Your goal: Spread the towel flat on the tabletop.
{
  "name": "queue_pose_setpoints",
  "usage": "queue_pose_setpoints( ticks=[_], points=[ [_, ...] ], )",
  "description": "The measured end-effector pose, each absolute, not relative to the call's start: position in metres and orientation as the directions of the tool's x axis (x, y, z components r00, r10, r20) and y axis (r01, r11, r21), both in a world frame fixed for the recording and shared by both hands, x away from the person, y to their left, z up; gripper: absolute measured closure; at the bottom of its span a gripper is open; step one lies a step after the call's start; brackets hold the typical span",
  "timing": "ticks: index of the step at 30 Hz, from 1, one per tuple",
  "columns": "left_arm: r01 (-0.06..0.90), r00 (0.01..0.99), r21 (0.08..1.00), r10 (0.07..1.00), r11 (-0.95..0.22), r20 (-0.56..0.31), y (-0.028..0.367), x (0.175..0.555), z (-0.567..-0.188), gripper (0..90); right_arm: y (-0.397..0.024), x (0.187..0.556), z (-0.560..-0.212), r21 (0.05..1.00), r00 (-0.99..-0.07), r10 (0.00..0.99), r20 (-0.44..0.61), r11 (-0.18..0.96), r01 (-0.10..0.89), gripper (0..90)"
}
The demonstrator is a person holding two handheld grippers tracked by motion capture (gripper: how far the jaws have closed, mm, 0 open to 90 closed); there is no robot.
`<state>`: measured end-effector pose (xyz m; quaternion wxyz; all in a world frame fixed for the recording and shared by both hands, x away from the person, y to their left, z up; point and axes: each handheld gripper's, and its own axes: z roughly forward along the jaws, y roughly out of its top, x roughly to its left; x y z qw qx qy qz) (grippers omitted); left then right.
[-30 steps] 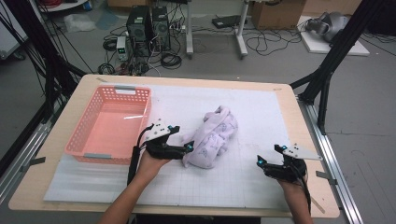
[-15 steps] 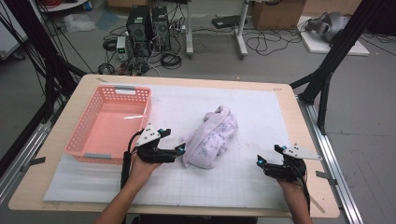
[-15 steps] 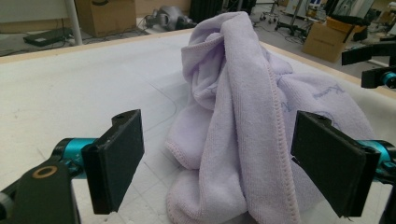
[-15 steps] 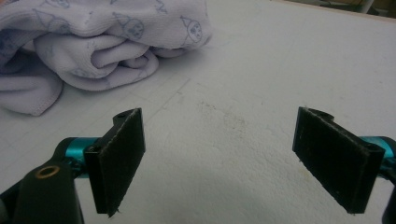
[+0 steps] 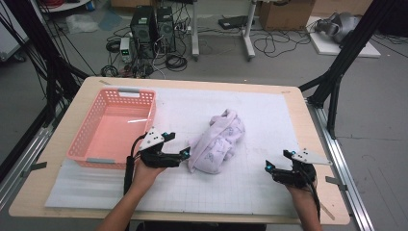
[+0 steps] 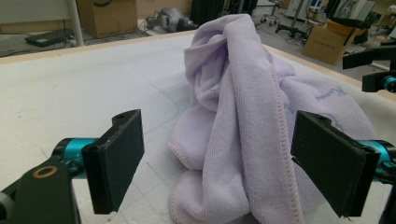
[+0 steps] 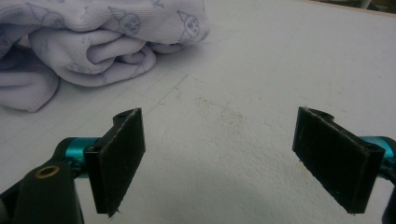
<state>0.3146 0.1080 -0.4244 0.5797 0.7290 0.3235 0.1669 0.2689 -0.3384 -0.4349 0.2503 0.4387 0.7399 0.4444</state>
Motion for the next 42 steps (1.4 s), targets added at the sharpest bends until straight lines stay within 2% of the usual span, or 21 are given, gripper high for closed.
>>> queue_pose_setpoints(
  ticks=[9, 14, 17, 18, 21, 28, 32, 35, 39, 40, 42],
  points=[
    [0.301, 0.748, 0.947, 0.644, -0.116, -0.159, 0.103, 0.316, -0.424, 20.5, -0.339, 0.269, -0.436, 0.874, -0.484, 0.875, 0.027, 0.214, 0.437, 15.6],
    [0.317, 0.751, 0.941, 0.638, -0.12, -0.172, 0.099, 0.319, -0.418, 17.1, -0.339, 0.269, -0.436, 0.874, -0.492, 0.87, 0.02, 0.223, 0.431, 15.6],
    [0.334, 0.758, 0.937, 0.621, -0.106, -0.2, 0.097, 0.321, -0.414, 18.5, -0.341, 0.268, -0.435, 0.876, -0.49, 0.872, 0.019, 0.221, 0.429, 15.6],
    [0.353, 0.756, 0.932, 0.613, -0.083, -0.232, 0.092, 0.325, -0.41, 18.5, -0.341, 0.268, -0.435, 0.876, -0.488, 0.872, 0.022, 0.219, 0.43, 15.6],
    [0.358, 0.759, 0.929, 0.609, -0.091, -0.232, 0.084, 0.33, -0.406, 19.3, -0.342, 0.268, -0.435, 0.876, -0.487, 0.873, 0.025, 0.215, 0.431, 15.6],
    [0.353, 0.783, 0.923, 0.588, -0.153, -0.202, 0.047, 0.344, -0.395, 25.3, -0.344, 0.269, -0.435, 0.875, -0.488, 0.873, 0.019, 0.222, 0.43, 15.6],
    [0.365, 0.81, 0.907, 0.551, -0.209, -0.199, 0.031, 0.348, -0.399, 35.9, -0.344, 0.27, -0.436, 0.874, -0.485, 0.874, 0.025, 0.216, 0.435, 15.6],
    [0.362, 0.808, 0.884, 0.573, -0.295, -0.14, 0.021, 0.352, -0.406, 45.3, -0.343, 0.27, -0.436, 0.873, -0.486, 0.873, 0.032, 0.212, 0.439, 15.6],
    [0.373, 0.802, 0.846, 0.591, -0.382, -0.086, 0.022, 0.354, -0.41, 75.9, -0.341, 0.27, -0.436, 0.872, -0.49, 0.871, 0.033, 0.215, 0.44, 15.6],
    [0.368, 0.807, 0.839, 0.586, -0.401, -0.074, 0.024, 0.353, -0.41, 80.1, -0.342, 0.27, -0.436, 0.874, -0.492, 0.87, 0.028, 0.218, 0.435, 15.6],
    [0.35, 0.813, 0.855, 0.577, -0.383, -0.074, 0.032, 0.346, -0.404, 82.0, -0.342, 0.269, -0.436, 0.873, -0.491, 0.871, 0.033, 0.214, 0.438, 15.6]
  ],
)
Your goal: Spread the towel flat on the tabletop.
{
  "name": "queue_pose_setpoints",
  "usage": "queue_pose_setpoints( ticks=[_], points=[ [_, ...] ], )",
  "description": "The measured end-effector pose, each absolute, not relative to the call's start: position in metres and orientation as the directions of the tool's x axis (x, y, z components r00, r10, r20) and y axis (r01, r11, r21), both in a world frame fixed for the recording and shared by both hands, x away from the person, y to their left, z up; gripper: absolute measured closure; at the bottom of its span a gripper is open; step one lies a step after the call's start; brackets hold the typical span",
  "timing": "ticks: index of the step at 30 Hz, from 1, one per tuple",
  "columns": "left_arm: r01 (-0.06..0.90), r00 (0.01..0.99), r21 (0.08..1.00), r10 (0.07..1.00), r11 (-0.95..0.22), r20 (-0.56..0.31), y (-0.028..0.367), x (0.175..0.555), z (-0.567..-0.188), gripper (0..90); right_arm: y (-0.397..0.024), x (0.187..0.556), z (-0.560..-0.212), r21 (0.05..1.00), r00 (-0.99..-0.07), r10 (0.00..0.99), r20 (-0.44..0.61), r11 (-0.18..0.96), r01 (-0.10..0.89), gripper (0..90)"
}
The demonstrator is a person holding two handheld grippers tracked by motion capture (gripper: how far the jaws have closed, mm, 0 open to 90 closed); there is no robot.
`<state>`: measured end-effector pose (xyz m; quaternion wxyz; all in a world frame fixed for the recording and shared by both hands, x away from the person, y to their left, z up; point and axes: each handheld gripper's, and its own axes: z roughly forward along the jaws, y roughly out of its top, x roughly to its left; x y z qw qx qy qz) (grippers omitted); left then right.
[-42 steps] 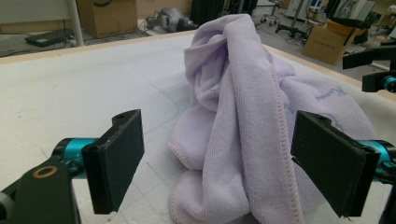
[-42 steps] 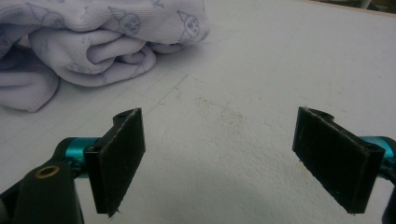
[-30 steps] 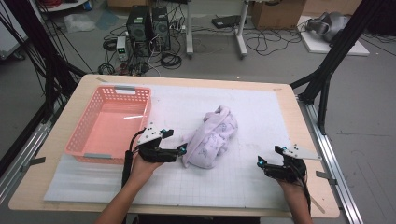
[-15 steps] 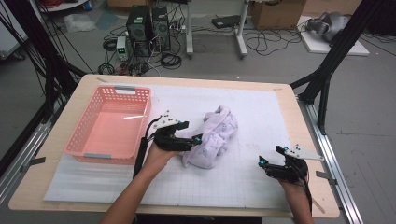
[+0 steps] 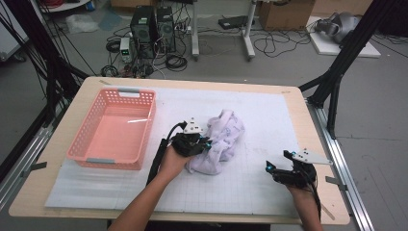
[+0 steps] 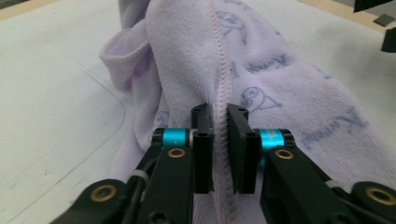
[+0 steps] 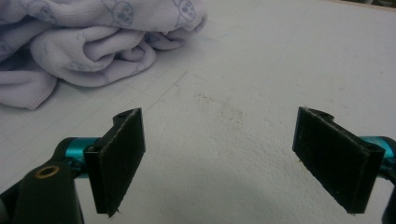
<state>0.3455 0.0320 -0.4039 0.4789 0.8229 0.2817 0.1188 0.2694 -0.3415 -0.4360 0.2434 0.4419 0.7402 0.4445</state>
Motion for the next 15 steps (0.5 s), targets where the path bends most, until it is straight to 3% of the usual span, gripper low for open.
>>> queue_pose_setpoints(
  ticks=[15],
  points=[
    [0.365, 0.784, 0.882, 0.609, -0.297, -0.119, 0.102, 0.291, -0.405, 82.8, -0.315, 0.282, -0.427, 0.883, -0.548, 0.835, 0.051, 0.219, 0.416, 18.7]
  ],
)
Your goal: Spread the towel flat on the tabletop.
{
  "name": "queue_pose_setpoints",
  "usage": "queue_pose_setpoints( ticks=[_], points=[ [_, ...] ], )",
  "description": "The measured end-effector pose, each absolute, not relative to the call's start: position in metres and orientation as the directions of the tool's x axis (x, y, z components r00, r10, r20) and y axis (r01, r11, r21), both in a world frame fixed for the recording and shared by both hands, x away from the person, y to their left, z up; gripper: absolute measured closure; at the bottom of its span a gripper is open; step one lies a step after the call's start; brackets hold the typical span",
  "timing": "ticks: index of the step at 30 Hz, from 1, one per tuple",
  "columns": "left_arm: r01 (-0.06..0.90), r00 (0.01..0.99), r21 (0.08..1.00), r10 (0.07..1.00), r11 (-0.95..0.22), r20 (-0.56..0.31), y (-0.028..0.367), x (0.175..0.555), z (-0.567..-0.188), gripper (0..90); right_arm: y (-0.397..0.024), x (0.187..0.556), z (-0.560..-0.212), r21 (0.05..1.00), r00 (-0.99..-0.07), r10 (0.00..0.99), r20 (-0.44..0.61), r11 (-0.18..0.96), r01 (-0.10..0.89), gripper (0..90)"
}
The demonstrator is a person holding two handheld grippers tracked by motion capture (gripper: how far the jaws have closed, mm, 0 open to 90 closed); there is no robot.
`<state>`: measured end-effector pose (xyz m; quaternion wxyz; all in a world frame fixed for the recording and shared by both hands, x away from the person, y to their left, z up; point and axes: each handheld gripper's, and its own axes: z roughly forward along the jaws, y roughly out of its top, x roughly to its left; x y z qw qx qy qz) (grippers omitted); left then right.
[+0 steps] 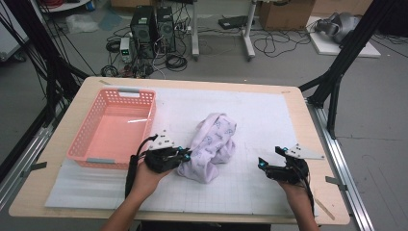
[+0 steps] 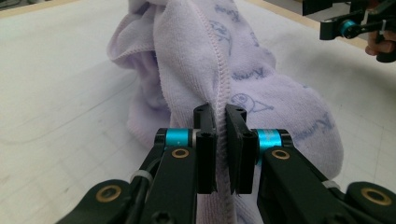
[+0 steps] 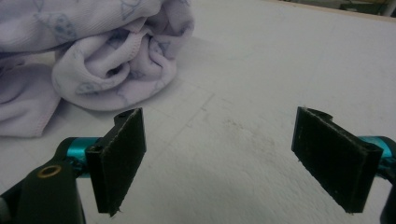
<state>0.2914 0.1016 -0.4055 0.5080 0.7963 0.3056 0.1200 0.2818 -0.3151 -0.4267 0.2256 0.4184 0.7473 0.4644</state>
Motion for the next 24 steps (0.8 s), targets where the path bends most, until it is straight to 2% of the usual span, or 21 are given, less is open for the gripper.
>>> queue_pose_setpoints(
  ticks=[2, 5, 7, 8, 14, 16, 18, 19, 20, 21, 24],
  points=[
    [0.366, 0.78, 0.882, 0.615, -0.297, -0.116, 0.105, 0.289, -0.406, 82.8, -0.307, 0.287, -0.426, 0.88, -0.573, 0.818, 0.056, 0.231, 0.415, 23.2],
    [0.372, 0.767, 0.883, 0.631, -0.285, -0.12, 0.114, 0.286, -0.409, 82.8, -0.298, 0.296, -0.428, 0.872, -0.589, 0.806, 0.053, 0.25, 0.42, 24.5],
    [0.381, 0.756, 0.885, 0.642, -0.268, -0.13, 0.119, 0.285, -0.411, 82.8, -0.282, 0.315, -0.43, 0.845, -0.605, 0.794, 0.062, 0.281, 0.456, 37.8],
    [0.381, 0.756, 0.885, 0.642, -0.268, -0.13, 0.119, 0.285, -0.411, 82.7, -0.276, 0.321, -0.43, 0.83, -0.599, 0.797, 0.077, 0.281, 0.481, 40.1],
    [0.379, 0.758, 0.886, 0.638, -0.267, -0.132, 0.121, 0.285, -0.414, 82.6, -0.235, 0.355, -0.437, 0.79, -0.619, 0.781, 0.081, 0.328, 0.517, 41.7],
    [0.378, 0.759, 0.886, 0.638, -0.267, -0.132, 0.121, 0.285, -0.414, 82.6, -0.224, 0.362, -0.443, 0.77, -0.628, 0.773, 0.095, 0.342, 0.538, 50.6],
    [0.377, 0.76, 0.886, 0.636, -0.269, -0.13, 0.122, 0.285, -0.415, 82.6, -0.219, 0.365, -0.448, 0.741, -0.637, 0.765, 0.095, 0.373, 0.558, 65.4],
    [0.378, 0.761, 0.886, 0.636, -0.27, -0.131, 0.123, 0.285, -0.415, 82.6, -0.219, 0.364, -0.448, 0.745, -0.636, 0.765, 0.102, 0.366, 0.558, 78.0],
    [0.378, 0.761, 0.886, 0.636, -0.27, -0.131, 0.123, 0.285, -0.415, 82.6, -0.219, 0.364, -0.448, 0.745, -0.636, 0.765, 0.102, 0.366, 0.558, 78.0],
    [0.378, 0.759, 0.887, 0.638, -0.267, -0.131, 0.124, 0.284, -0.415, 82.6, -0.224, 0.361, -0.444, 0.741, -0.631, 0.77, 0.096, 0.368, 0.562, 82.8],
    [0.38, 0.759, 0.885, 0.638, -0.268, -0.132, 0.125, 0.284, -0.416, 82.6, -0.241, 0.352, -0.437, 0.756, -0.622, 0.781, 0.052, 0.376, 0.536, 83.5]
  ],
)
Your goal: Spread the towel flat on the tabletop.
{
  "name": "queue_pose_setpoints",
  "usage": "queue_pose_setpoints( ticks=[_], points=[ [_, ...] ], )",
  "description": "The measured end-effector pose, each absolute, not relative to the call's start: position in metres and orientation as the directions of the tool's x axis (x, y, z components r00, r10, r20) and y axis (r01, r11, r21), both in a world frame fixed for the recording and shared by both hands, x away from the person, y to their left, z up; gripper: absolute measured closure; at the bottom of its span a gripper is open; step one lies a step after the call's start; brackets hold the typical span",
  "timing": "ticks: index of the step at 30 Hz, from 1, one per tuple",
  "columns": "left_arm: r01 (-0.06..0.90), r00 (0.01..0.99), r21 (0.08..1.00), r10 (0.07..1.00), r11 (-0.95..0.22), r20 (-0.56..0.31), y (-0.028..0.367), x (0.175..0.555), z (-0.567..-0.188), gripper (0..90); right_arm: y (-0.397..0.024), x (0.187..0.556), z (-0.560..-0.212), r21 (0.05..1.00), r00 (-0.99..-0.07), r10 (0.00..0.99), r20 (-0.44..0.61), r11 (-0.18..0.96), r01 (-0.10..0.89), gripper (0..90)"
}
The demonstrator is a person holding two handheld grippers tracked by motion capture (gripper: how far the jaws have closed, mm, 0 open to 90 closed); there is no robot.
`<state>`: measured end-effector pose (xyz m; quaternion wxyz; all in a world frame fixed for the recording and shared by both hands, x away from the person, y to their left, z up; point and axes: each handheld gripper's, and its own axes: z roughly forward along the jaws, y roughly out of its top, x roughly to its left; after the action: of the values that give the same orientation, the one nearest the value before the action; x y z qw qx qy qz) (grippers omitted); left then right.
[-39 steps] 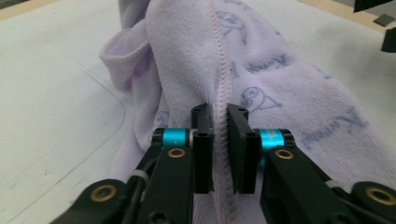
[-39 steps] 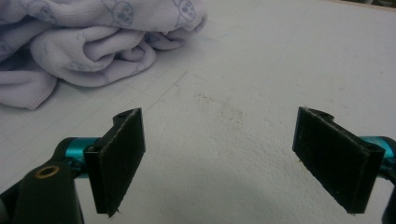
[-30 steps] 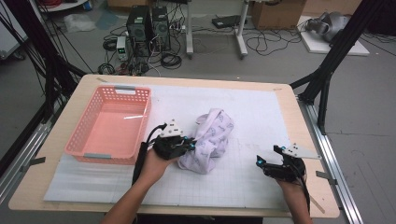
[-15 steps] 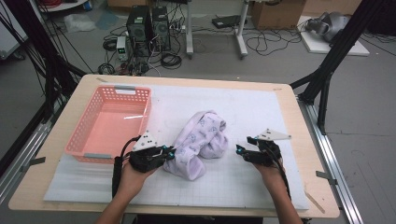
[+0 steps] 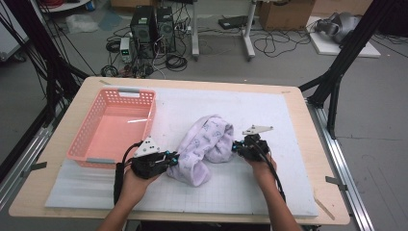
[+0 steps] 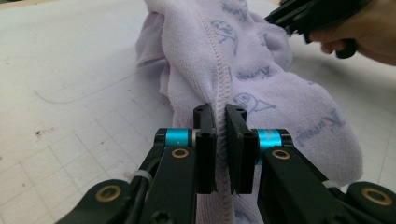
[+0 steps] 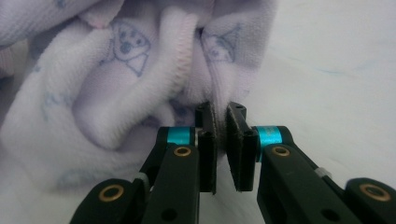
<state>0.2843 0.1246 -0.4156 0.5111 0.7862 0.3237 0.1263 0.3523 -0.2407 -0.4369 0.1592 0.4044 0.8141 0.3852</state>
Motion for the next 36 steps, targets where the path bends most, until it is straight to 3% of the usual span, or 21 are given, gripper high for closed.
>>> queue_pose_setpoints(
  ticks=[11, 15, 16, 18, 20, 25, 29, 31, 33, 36],
  points=[
    [0.375, 0.771, 0.881, 0.625, -0.287, -0.125, 0.114, 0.285, -0.419, 83.6, -0.331, 0.315, -0.409, 0.804, -0.471, 0.881, -0.053, 0.317, 0.502, 83.7],
    [0.374, 0.768, 0.88, 0.63, -0.293, -0.117, 0.106, 0.288, -0.42, 82.9, -0.341, 0.305, -0.41, 0.786, -0.471, 0.878, -0.088, 0.351, 0.508, 81.9],
    [0.374, 0.768, 0.88, 0.63, -0.293, -0.117, 0.106, 0.288, -0.42, 79.6, -0.341, 0.303, -0.411, 0.787, -0.485, 0.871, -0.081, 0.354, 0.505, 79.7],
    [0.373, 0.76, 0.883, 0.64, -0.286, -0.114, 0.101, 0.29, -0.418, 59.9, -0.342, 0.297, -0.413, 0.805, -0.496, 0.866, -0.064, 0.338, 0.487, 68.1],
    [0.363, 0.762, 0.89, 0.638, -0.274, -0.114, 0.098, 0.289, -0.417, 48.3, -0.346, 0.292, -0.412, 0.824, -0.492, 0.869, -0.051, 0.316, 0.471, 60.8],
    [0.388, 0.771, 0.867, 0.625, -0.312, -0.12, 0.092, 0.29, -0.421, 38.6, -0.357, 0.286, -0.407, 0.871, -0.454, 0.891, -0.021, 0.239, 0.429, 48.2],
    [0.43, 0.771, 0.824, 0.626, -0.369, -0.122, 0.085, 0.293, -0.43, 31.1, -0.348, 0.289, -0.413, 0.874, -0.494, 0.869, 0.028, 0.218, 0.433, 43.4],
    [0.435, 0.773, 0.814, 0.623, -0.386, -0.118, 0.083, 0.294, -0.432, 35.3, -0.339, 0.292, -0.418, 0.875, -0.549, 0.833, 0.074, 0.21, 0.436, 41.3],
    [0.5, 0.75, 0.77, 0.643, -0.397, -0.155, 0.079, 0.303, -0.437, 52.3, -0.327, 0.295, -0.424, 0.877, -0.602, 0.792, 0.102, 0.214, 0.43, 40.7],
    [0.501, 0.744, 0.777, 0.649, -0.382, -0.16, 0.077, 0.309, -0.435, 72.8, -0.308, 0.3, -0.432, 0.85, -0.647, 0.756, 0.097, 0.275, 0.448, 41.0]
  ],
)
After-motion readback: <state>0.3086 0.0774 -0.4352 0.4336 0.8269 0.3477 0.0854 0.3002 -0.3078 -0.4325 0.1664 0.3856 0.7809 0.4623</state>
